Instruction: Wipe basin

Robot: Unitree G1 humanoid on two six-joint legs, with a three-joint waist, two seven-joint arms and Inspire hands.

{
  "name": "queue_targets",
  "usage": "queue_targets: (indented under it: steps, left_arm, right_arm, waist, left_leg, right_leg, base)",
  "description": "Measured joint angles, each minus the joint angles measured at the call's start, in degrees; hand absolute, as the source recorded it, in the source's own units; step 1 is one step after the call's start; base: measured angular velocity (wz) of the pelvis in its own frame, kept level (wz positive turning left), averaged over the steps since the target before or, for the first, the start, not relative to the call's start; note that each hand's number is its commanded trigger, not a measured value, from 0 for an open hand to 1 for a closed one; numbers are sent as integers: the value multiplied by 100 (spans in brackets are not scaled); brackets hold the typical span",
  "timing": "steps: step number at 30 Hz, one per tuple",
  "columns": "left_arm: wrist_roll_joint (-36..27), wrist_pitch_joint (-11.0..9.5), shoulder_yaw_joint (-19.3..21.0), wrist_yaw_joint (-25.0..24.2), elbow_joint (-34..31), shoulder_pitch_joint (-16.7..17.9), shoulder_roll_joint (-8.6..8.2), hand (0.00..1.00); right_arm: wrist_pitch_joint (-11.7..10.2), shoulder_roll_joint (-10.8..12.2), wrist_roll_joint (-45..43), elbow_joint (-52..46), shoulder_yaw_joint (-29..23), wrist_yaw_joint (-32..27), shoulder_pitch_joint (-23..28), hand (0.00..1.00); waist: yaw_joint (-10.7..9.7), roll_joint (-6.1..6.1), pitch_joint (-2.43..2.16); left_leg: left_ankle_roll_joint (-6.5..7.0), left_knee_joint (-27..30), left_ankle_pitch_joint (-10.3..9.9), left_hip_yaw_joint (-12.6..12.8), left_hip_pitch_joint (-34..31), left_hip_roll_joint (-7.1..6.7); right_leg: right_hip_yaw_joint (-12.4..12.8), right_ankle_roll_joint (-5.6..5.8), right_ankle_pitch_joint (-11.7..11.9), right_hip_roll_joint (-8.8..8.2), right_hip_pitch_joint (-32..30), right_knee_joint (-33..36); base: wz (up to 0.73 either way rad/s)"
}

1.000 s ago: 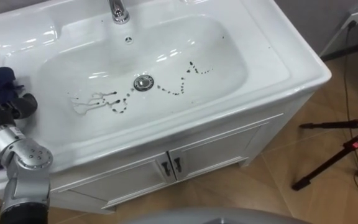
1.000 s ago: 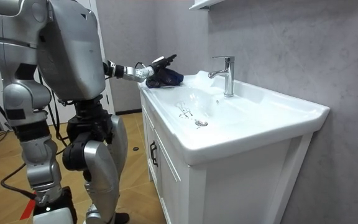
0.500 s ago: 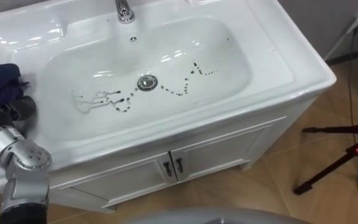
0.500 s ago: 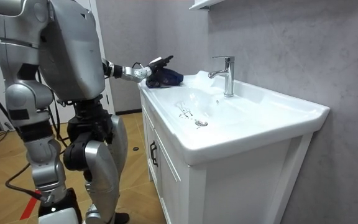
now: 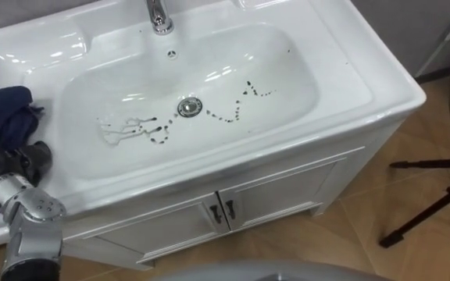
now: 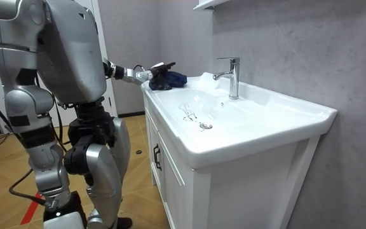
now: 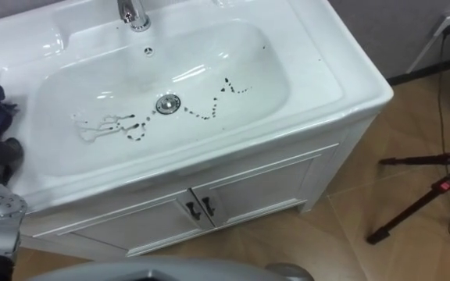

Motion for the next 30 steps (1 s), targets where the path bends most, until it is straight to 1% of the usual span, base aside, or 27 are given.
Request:
queue_targets:
  steps: [2, 7, 9, 12, 14, 17, 21, 25, 26, 30]
  left_arm:
    - [0, 2, 23, -47, 56, -6, 38, 0]
    - [-4, 2, 23, -125, 58, -7, 69, 0]
    - [-2, -11, 21, -140, 150, -17, 149, 0]
    - [-3, -51, 23, -163, 335, -43, 271, 0]
    - [-3, -87, 23, -190, 397, -55, 277, 0]
    - [1, -104, 21, -279, 525, -70, 276, 0]
    - [27, -119, 57, -409, 827, -268, 277, 0]
    - [50, -128, 135, -529, 1058, -402, 276, 0]
    - [48, -127, 186, -558, 1135, -465, 277, 0]
    - [73, -124, 196, -795, 1627, -683, 317, 0]
  right_arm:
    - [-1, -4, 0, 10, 0, 26, -11, 0]
    - [-1, -3, 0, 11, -2, 30, -17, 0]
    - [0, -8, -16, 9, -2, 31, -17, 0]
    - [4, -43, -11, 7, -2, 34, -7, 0]
    - [5, -51, -12, 11, -2, 34, 6, 0]
    - [6, -92, -16, 12, -1, 47, 33, 0]
    - [12, -111, -29, 56, -1, 158, 37, 0]
    - [24, -111, -29, 86, -4, 167, 26, 0]
    - [49, -111, -30, 85, -5, 166, 21, 0]
    - [124, -154, -85, 145, -56, 162, -25, 0]
  waist:
    - [-4, -2, 2]
    - [-18, -19, 10]
    - [-62, -29, 12]
    - [-53, -18, 13]
    - [-40, -13, 12]
    - [-30, 30, 12]
    - [8, 76, 11]
    - [18, 93, 7]
    - [18, 103, 4]
    - [26, 186, -37]
  left_leg:
    - [0, 21, 0, 0, -5, 0]
    - [-1, 39, -1, -10, -40, -1]
    - [-2, 38, -1, -15, -49, -3]
    - [-3, 35, -1, -6, -39, 0]
    - [-4, 32, 0, -4, -26, 3]
    - [-6, 19, 1, -2, -6, 3]
    - [-23, 13, 11, -2, -8, 10]
    - [-50, 13, 28, -1, -9, 25]
    - [-58, 9, 32, 3, -9, 33]
    - [-90, 0, 54, 5, -5, 49]
  right_leg:
    - [-2, -2, 1, 0, 0, 13]
    - [-15, -7, -3, -4, -24, 64]
    - [-6, -7, -3, -5, -25, 67]
    - [19, -10, -1, 5, -25, 75]
    - [41, -12, 0, 13, -16, 75]
    - [62, -14, 1, 18, -6, 83]
    - [74, -29, 12, 31, -7, 87]
    - [91, -51, 25, 58, -11, 89]
    - [106, -61, 31, 90, -10, 84]
    - [144, -94, 57, 99, -6, 74]
  base:
    - [0]
    - [0]
    - [2]
    - [0]
    - [-3]
    - [0]
    - [0]
    - [0]
    - [-3]
    - [-2]
